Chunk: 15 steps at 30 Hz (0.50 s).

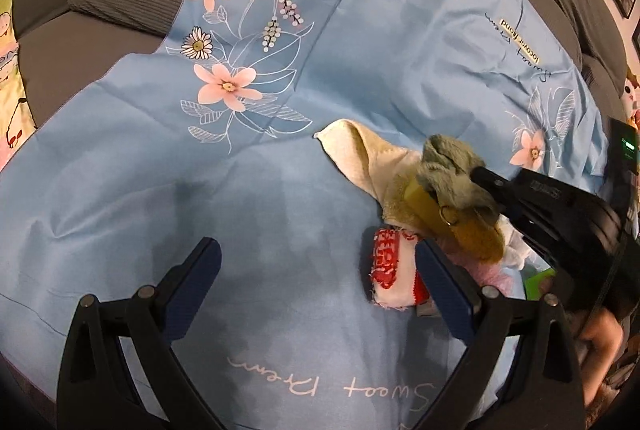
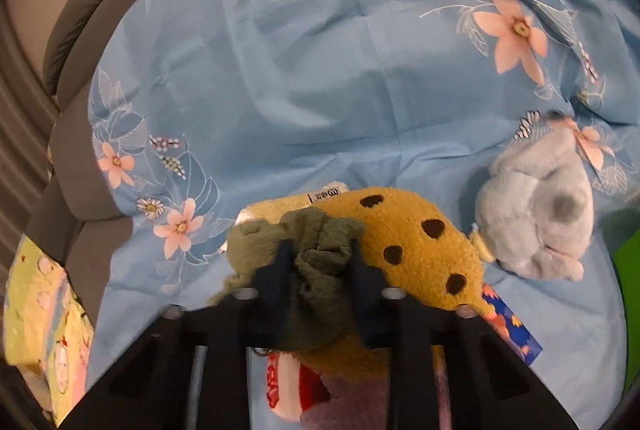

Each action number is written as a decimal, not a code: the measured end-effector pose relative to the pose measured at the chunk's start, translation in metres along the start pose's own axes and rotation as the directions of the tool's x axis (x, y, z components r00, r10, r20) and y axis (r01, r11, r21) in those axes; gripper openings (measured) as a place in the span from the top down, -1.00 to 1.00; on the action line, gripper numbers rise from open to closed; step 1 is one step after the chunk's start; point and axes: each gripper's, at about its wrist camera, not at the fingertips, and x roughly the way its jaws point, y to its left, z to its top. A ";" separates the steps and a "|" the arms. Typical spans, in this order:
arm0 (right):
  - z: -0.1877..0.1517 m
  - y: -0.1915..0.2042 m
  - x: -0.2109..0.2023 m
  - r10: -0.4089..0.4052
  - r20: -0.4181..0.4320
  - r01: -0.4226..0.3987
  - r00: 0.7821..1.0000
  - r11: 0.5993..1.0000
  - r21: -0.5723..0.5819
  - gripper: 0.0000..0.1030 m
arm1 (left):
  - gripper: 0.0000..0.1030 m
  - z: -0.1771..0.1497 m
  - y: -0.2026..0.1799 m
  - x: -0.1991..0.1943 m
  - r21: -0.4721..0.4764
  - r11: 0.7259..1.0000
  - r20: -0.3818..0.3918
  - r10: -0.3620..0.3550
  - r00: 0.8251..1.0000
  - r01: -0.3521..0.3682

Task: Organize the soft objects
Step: 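Grasp the green crumpled cloth with the right gripper and lift it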

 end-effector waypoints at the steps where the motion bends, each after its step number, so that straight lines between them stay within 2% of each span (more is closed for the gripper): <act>1: -0.002 -0.001 -0.007 0.013 0.009 -0.013 1.000 1.000 0.002 0.65 | -0.89 0.001 0.001 -0.002 -0.003 1.000 0.008 0.004 1.000 -0.004; 5: -0.009 -0.001 -0.049 0.080 0.071 -0.080 0.994 0.997 0.002 0.67 | -0.89 0.001 0.004 -0.004 -0.017 0.999 0.020 0.043 0.999 -0.042; 10: -0.042 -0.007 -0.113 0.119 0.107 -0.119 0.987 0.993 -0.007 0.67 | -0.89 -0.001 0.001 -0.007 -0.002 0.999 0.023 0.034 0.999 -0.034; 12: -0.056 -0.012 -0.124 0.118 0.089 -0.118 0.989 0.993 -0.006 0.67 | -0.89 -0.002 -0.004 -0.009 0.029 0.999 0.037 0.032 0.999 -0.033; 15: -0.079 -0.024 -0.124 0.114 -0.023 -0.114 0.993 0.994 0.000 0.67 | -0.89 -0.005 -0.009 -0.011 0.048 0.999 0.042 0.022 0.999 -0.024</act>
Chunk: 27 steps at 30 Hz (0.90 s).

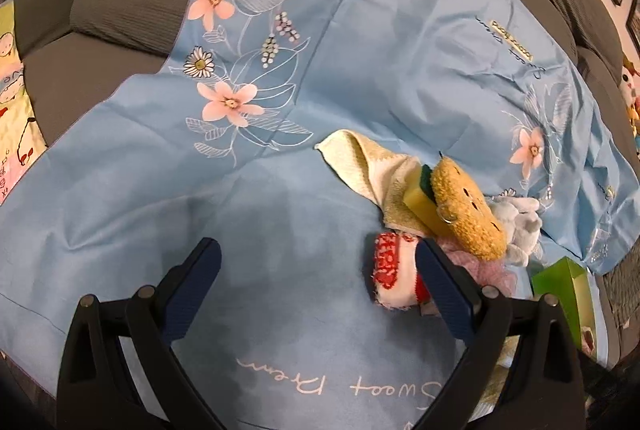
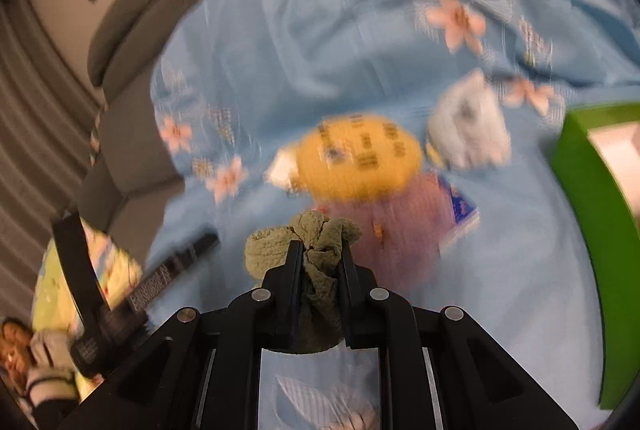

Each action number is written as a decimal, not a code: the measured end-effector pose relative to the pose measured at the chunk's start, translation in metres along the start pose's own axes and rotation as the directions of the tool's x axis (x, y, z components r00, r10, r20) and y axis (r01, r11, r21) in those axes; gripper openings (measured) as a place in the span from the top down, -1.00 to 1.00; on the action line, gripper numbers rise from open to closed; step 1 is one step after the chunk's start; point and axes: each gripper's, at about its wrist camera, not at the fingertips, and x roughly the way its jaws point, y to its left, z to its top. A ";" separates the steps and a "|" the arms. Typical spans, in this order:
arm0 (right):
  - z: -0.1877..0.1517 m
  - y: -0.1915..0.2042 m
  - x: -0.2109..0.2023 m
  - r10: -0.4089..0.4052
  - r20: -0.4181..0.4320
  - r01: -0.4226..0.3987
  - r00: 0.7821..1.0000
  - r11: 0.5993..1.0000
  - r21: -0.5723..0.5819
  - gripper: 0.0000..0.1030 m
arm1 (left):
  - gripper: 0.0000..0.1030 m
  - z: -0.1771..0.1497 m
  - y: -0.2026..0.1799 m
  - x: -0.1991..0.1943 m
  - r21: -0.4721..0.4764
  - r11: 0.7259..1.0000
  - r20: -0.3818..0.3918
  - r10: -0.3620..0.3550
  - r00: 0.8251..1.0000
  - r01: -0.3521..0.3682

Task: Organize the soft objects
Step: 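Grasp the green crumpled cloth with the right gripper and lift it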

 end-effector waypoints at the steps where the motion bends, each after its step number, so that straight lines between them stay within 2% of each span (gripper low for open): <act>1: -0.004 -0.005 0.002 0.000 -0.023 0.000 1.000 1.000 -0.001 0.67 | -0.89 -0.001 -0.001 0.001 0.003 1.000 -0.005 -0.009 1.000 0.009; 4: -0.019 -0.029 0.016 -0.046 -0.096 0.050 0.994 0.998 0.042 0.65 | -0.89 -0.009 -0.009 0.004 0.029 0.999 -0.034 -0.032 0.999 0.033; 6: -0.025 -0.047 0.028 -0.081 -0.171 0.097 0.982 0.991 0.089 0.52 | -0.88 -0.015 -0.016 0.009 0.064 0.997 -0.066 -0.034 0.997 0.038; 7: -0.027 -0.055 0.033 -0.108 -0.208 0.131 0.972 0.986 0.101 0.34 | -0.88 -0.019 -0.019 0.011 0.080 0.996 -0.081 -0.037 0.996 0.043; 8: -0.027 -0.061 0.034 -0.127 -0.219 0.152 0.967 0.983 0.103 0.04 | -0.88 -0.022 -0.021 0.012 0.088 0.995 -0.091 -0.042 0.995 0.050; 9: -0.026 -0.066 0.032 -0.143 -0.212 0.168 0.967 0.980 0.107 -0.14 | -0.88 -0.026 -0.025 0.013 0.094 0.993 -0.109 -0.058 0.992 0.069; 10: -0.024 -0.073 0.027 -0.154 -0.184 0.179 0.971 0.975 0.129 -0.40 | -0.87 -0.030 -0.029 0.015 0.098 0.990 -0.133 -0.087 0.987 0.100; 11: -0.023 -0.077 0.021 -0.158 -0.160 0.182 0.974 0.972 0.147 -0.47 | -0.86 -0.033 -0.032 0.016 0.099 0.988 -0.150 -0.106 0.983 0.122; 15: -0.016 -0.090 0.002 -0.135 -0.077 0.147 0.988 0.971 0.187 -0.47 | -0.84 -0.056 -0.056 0.026 0.145 0.965 -0.260 -0.174 0.950 0.217; 18: -0.016 -0.092 0.006 -0.083 -0.090 0.099 0.992 0.975 0.196 -0.47 | -0.70 -0.073 -0.072 0.032 0.155 0.952 -0.317 -0.204 0.926 0.263; 22: -0.021 -0.092 0.023 -0.016 -0.157 0.053 0.987 0.971 0.232 -0.47 | -0.28 -0.089 -0.082 0.046 0.143 0.941 -0.402 -0.227 0.887 0.305; 24: -0.024 -0.096 0.029 -0.001 -0.184 0.048 0.983 0.967 0.249 -0.38 | -0.11 -0.093 -0.083 0.051 0.137 0.942 -0.417 -0.227 0.880 0.307; 25: -0.027 -0.096 0.030 0.004 -0.193 0.045 0.981 0.967 0.251 -0.26 | -0.03 -0.093 -0.085 0.050 0.146 0.941 -0.410 -0.225 0.884 0.307; 26: -0.029 -0.096 0.034 0.011 -0.208 0.043 0.978 0.967 0.253 -0.15 | 0.15 -0.093 -0.087 0.050 0.154 0.938 -0.406 -0.227 0.885 0.311; 27: -0.030 -0.098 0.038 0.019 -0.223 0.040 0.975 0.966 0.254 -0.10 | 0.28 -0.094 -0.090 0.051 0.158 0.932 -0.414 -0.238 0.879 0.327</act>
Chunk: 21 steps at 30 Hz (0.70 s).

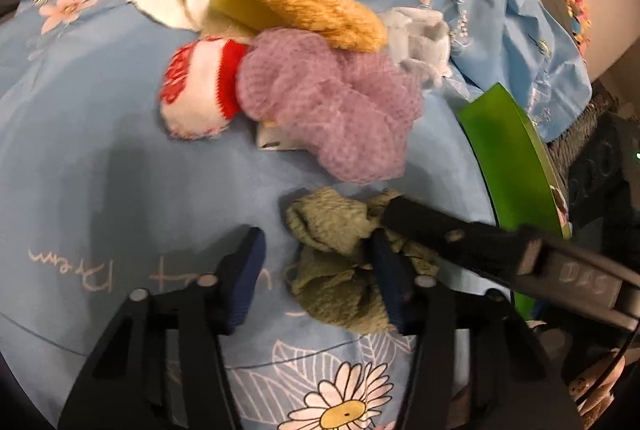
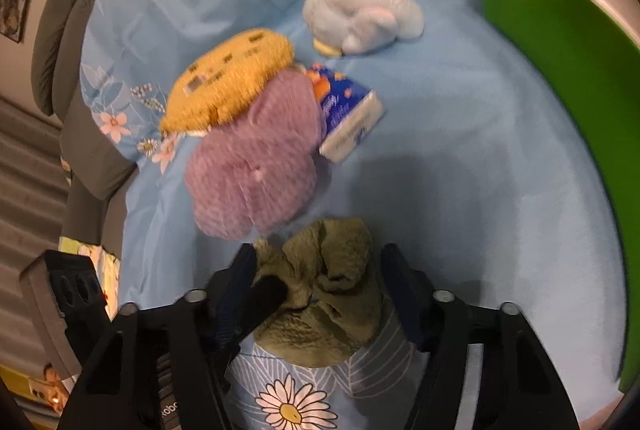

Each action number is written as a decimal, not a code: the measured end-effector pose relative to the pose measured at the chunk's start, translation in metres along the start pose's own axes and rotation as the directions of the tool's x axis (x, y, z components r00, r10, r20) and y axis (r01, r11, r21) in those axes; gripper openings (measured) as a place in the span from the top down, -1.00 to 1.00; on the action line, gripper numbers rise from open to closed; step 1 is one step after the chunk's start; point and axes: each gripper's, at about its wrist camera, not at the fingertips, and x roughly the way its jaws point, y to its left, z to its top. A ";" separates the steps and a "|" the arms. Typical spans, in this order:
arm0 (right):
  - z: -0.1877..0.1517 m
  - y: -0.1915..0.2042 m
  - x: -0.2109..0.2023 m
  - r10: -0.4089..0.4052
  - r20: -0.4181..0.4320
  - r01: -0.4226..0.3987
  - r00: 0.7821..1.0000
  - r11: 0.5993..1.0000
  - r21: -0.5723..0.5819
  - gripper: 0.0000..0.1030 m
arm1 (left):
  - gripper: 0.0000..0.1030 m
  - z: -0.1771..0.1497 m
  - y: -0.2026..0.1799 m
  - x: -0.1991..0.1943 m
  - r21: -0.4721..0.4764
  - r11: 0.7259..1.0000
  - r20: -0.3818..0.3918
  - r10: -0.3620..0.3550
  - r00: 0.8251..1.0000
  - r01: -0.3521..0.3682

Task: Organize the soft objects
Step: 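Grasp the green crumpled cloth with the right gripper and lift it, then carry the green cloth into the green box and release it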

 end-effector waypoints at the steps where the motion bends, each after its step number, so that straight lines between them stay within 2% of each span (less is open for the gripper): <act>1: -0.002 0.000 0.004 0.007 -0.016 -0.007 1.000 1.000 0.000 -0.01 | 0.50 -0.001 -0.002 0.003 0.000 1.000 -0.016 -0.027 1.000 0.027; 2: -0.003 -0.001 0.008 0.018 -0.028 -0.018 0.999 1.000 0.002 0.14 | 0.59 -0.002 -0.004 0.004 -0.003 0.999 -0.023 -0.046 0.999 0.046; 4: -0.004 0.000 0.013 0.062 -0.042 -0.062 0.997 0.998 0.001 0.28 | 0.72 -0.003 -0.010 0.005 0.016 0.998 -0.018 -0.066 0.998 0.067; 6: -0.006 0.001 0.017 0.109 -0.064 -0.109 0.992 0.994 0.002 0.33 | 0.73 -0.002 -0.025 -0.002 0.083 0.996 0.024 -0.048 0.999 0.045; 8: -0.007 0.005 0.013 0.110 -0.042 -0.110 0.993 0.994 -0.011 0.33 | 0.74 0.001 -0.038 -0.011 0.123 0.991 0.068 -0.061 0.996 0.053; 11: -0.007 0.011 -0.010 0.124 0.037 -0.123 0.992 0.992 -0.043 0.33 | 0.74 0.009 -0.062 -0.025 0.184 0.980 0.131 -0.102 0.986 0.077; 15: -0.002 0.008 -0.051 0.137 0.178 -0.130 0.975 0.990 -0.049 0.33 | 0.74 0.018 -0.105 -0.034 0.299 0.948 0.194 -0.170 0.966 0.107; 17: 0.001 0.004 -0.076 0.118 0.263 -0.108 0.958 0.993 -0.055 0.33 | 0.74 0.021 -0.126 -0.033 0.344 0.930 0.200 -0.208 0.958 0.130; 21: 0.003 -0.011 -0.113 0.061 0.402 -0.056 0.914 0.998 -0.026 0.33 | 0.77 0.031 -0.165 -0.018 0.410 0.885 0.165 -0.311 0.936 0.221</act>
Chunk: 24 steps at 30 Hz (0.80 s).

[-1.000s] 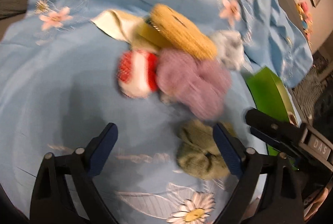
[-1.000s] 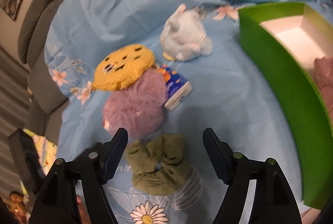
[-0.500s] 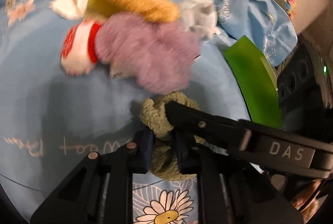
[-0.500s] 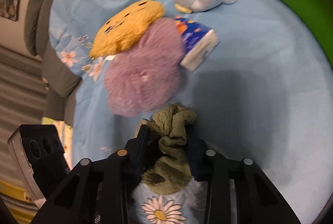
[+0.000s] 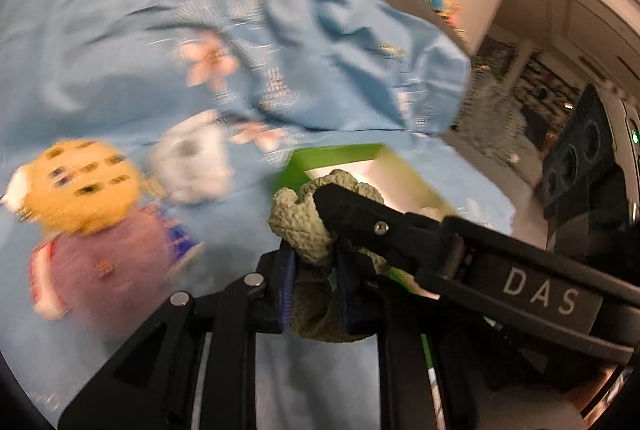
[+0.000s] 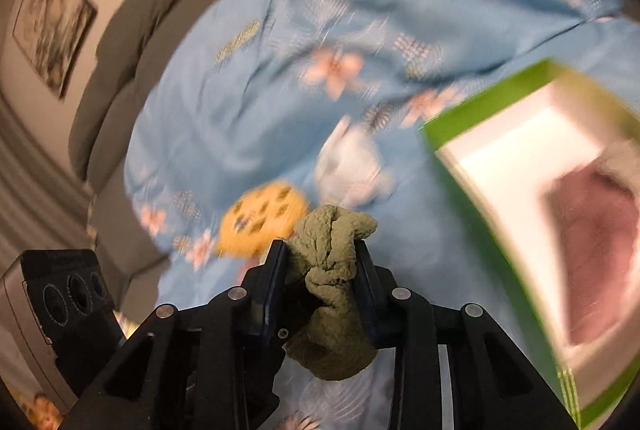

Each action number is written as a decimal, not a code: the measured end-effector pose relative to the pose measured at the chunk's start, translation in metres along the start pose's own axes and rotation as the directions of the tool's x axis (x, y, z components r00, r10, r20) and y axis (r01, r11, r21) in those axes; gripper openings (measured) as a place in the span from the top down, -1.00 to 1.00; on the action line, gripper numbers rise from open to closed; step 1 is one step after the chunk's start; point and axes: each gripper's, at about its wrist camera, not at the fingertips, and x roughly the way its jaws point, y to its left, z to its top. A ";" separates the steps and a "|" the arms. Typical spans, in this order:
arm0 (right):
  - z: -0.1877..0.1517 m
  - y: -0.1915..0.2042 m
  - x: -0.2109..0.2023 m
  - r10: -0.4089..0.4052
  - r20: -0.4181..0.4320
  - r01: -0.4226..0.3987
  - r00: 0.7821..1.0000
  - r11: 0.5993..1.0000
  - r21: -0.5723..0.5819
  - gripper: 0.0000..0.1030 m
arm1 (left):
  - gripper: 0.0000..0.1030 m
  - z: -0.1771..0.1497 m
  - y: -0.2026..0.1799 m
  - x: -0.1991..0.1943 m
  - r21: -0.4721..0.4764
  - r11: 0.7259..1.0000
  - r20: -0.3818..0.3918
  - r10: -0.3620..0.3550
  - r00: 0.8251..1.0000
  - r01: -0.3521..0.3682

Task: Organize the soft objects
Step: 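Carry the green cloth into the green box and release it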

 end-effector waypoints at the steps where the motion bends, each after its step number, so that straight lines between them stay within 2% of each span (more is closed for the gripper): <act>1: 0.004 -0.007 -0.012 -0.025 0.055 0.024 0.998 1.000 0.018 0.33 | 0.78 0.004 -0.008 0.008 0.014 0.999 0.001 -0.032 0.999 0.032; 5: 0.017 -0.036 -0.040 -0.111 0.189 0.094 0.976 0.991 0.095 0.33 | 0.78 0.009 -0.031 0.032 0.050 0.993 -0.030 -0.110 0.994 0.111; 7: 0.021 -0.051 -0.051 -0.159 0.226 0.130 0.961 0.982 0.140 0.32 | 0.78 0.011 -0.044 0.049 0.073 0.990 -0.063 -0.120 0.991 0.125; 13: 0.029 -0.100 -0.062 -0.273 0.226 0.209 0.935 0.940 0.270 0.32 | 0.78 0.006 -0.064 0.090 0.068 0.987 -0.162 -0.131 0.978 0.144; 17: 0.028 -0.124 -0.063 -0.335 0.195 0.257 0.922 0.906 0.337 0.32 | 0.74 0.001 -0.070 0.102 0.074 0.990 -0.192 -0.105 0.976 0.121; 21: 0.026 -0.144 -0.062 -0.368 0.162 0.284 0.916 0.877 0.388 0.32 | 0.56 -0.002 -0.071 0.102 0.084 0.990 -0.190 -0.092 0.977 0.109; 23: 0.023 -0.150 -0.063 -0.376 0.148 0.289 0.915 0.864 0.413 0.32 | 0.20 -0.001 -0.070 0.098 0.083 0.991 -0.181 -0.091 0.979 0.108; 24: 0.023 -0.152 -0.064 -0.389 0.146 0.298 0.910 0.855 0.425 0.32 | 0.12 0.000 -0.070 0.094 0.091 0.992 -0.169 -0.077 0.983 0.093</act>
